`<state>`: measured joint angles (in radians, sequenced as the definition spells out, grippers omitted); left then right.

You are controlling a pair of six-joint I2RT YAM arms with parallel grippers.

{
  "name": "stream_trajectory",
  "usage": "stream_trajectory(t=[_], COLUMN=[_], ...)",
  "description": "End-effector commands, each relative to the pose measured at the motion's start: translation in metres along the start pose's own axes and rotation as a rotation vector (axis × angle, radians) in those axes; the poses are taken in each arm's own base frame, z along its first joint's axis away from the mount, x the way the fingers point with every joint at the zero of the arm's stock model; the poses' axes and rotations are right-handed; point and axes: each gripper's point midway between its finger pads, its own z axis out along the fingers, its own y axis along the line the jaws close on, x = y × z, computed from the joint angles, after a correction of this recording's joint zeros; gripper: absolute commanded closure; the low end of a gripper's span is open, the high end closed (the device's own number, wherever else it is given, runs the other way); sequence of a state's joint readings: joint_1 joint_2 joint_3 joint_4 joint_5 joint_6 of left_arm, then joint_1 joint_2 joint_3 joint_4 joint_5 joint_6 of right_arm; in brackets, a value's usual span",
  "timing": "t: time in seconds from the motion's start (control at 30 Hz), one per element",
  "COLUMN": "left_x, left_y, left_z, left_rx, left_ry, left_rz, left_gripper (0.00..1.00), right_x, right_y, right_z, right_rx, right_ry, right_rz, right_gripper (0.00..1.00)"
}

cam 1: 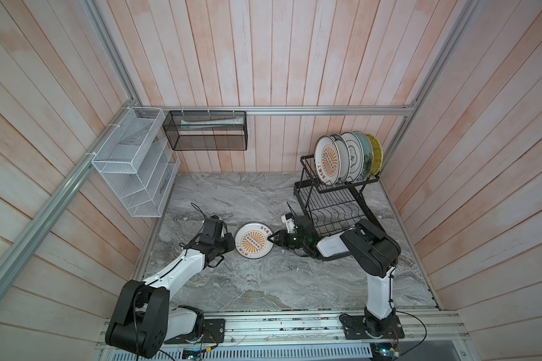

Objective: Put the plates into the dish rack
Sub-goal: 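Grasp the plate rim with both grippers and tilt it upright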

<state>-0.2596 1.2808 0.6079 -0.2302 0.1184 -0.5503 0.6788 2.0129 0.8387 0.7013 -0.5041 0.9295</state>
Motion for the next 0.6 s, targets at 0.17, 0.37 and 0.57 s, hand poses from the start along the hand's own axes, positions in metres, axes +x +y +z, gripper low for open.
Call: stream_trajectory(t=[0.17, 0.37, 0.57], left_x=[-0.005, -0.008, -0.018], left_y=[0.0, -0.002, -0.008], left_z=[-0.001, -0.01, -0.027], left_rx=[0.007, 0.01, 0.023], left_ry=[-0.023, -0.035, -0.082], left_rz=[-0.004, -0.002, 0.005], left_gripper=[0.75, 0.75, 0.75], right_x=[0.01, 0.008, 0.006], right_y=[-0.013, -0.011, -0.005], right_z=[0.003, -0.004, -0.013], right_rx=[-0.022, -0.047, -0.055], right_ry=[0.012, -0.001, -0.019], right_rz=[0.073, 0.081, 0.061], right_gripper=[0.77, 0.84, 0.89])
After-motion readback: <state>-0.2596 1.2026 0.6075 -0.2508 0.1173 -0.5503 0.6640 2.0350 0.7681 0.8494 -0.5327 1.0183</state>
